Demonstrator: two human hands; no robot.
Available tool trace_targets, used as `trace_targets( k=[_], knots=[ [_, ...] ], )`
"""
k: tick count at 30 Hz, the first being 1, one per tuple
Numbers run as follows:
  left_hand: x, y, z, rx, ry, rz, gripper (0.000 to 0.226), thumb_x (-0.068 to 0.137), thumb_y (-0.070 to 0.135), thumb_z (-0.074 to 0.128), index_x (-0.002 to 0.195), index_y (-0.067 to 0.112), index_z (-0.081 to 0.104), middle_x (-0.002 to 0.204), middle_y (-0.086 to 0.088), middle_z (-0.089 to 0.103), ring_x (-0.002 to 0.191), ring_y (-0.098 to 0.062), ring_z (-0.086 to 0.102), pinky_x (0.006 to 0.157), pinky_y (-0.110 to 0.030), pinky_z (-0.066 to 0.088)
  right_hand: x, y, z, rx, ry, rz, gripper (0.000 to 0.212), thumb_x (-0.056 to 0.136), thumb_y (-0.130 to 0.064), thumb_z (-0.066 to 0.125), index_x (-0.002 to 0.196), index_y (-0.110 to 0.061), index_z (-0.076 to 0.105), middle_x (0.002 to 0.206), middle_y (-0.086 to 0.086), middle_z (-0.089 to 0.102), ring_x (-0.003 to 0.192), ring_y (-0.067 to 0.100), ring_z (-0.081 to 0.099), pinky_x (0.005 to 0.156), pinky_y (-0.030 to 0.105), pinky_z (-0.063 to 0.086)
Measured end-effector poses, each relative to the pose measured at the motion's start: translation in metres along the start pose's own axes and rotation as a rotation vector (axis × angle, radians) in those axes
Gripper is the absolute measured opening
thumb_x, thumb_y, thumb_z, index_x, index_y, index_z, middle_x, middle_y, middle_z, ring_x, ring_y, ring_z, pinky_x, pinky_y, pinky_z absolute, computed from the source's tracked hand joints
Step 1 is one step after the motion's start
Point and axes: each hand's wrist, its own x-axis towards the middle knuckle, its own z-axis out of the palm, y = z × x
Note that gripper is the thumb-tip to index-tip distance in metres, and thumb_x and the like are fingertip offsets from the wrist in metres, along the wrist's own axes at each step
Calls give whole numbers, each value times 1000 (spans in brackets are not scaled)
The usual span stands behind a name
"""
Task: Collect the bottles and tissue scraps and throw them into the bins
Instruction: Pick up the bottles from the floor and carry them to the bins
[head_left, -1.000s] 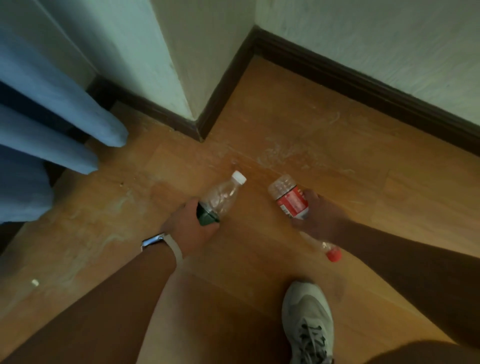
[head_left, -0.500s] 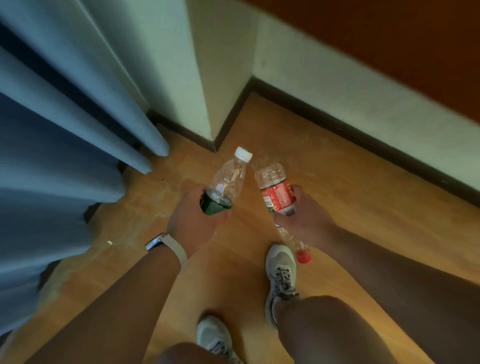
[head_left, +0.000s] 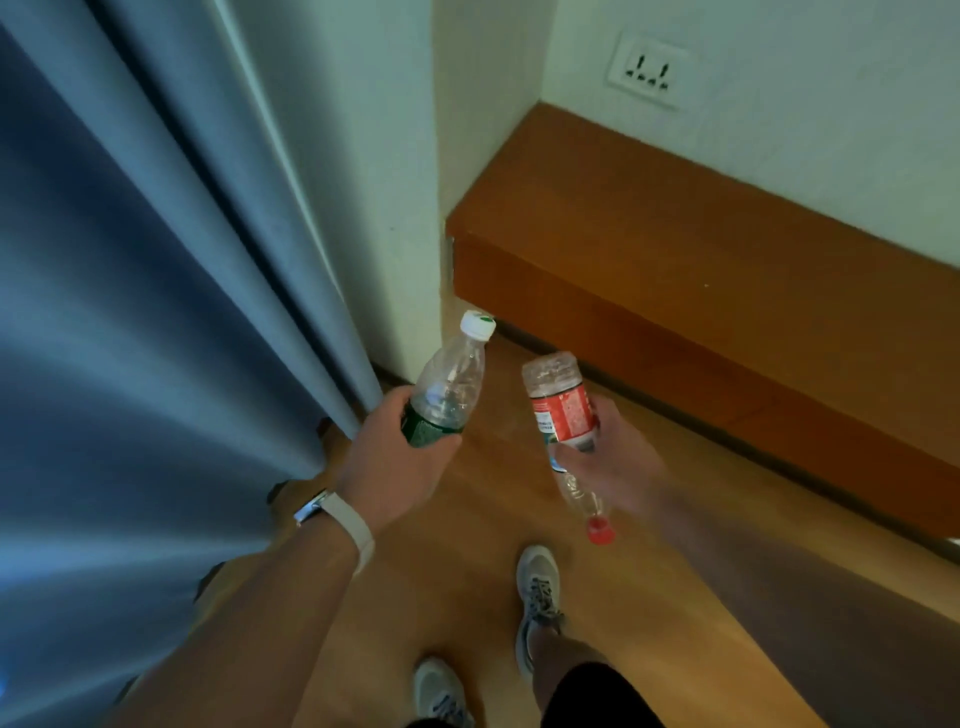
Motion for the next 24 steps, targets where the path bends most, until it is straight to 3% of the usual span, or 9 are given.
trace_targets(
  k=[4,9,12,16,19,24],
  knots=[
    [-40,35,-38,-52,17,14,53,76,44,75,121,36,49,106,16,63,94,-5,62,82,-32,53,-49,-44,-32,25,40,-29,58,80,-42,74,123,-37,36,99,-18,58,84,3,62,73,29,54],
    [-81,72,-70,-109,11,47,52,78,40,76,120,40,46,109,16,62,97,-5,62,83,-31,53,-103,-84,-67,65,113,-62,69,81,-39,74,137,-30,33,102,-18,54,86,1,58,67,19,46],
    [-99,99,-80,-154,-10,74,49,80,37,75,120,39,47,104,19,61,94,-4,62,77,-28,53,-132,-100,-89,98,166,-76,68,81,-39,74,136,-31,33,102,-20,54,90,3,59,71,20,46],
    [-114,135,-80,-226,-49,126,48,79,35,77,118,45,49,108,18,62,99,-8,63,84,-38,56,-167,-112,-119,139,232,-95,68,83,-40,72,138,-32,32,108,-20,54,94,3,57,79,24,46],
    [-127,165,-73,-258,-88,192,44,81,32,76,113,48,50,105,19,62,98,-8,63,81,-36,56,-192,-114,-141,186,297,-112,68,83,-39,71,138,-34,32,113,-19,55,101,5,58,85,28,47],
    [-147,210,-54,-262,-145,285,49,80,34,76,123,41,54,110,17,65,101,-8,63,83,-37,56,-234,-107,-179,217,404,-123,66,84,-38,71,138,-33,33,119,-15,57,104,8,58,91,34,50]
  ],
)
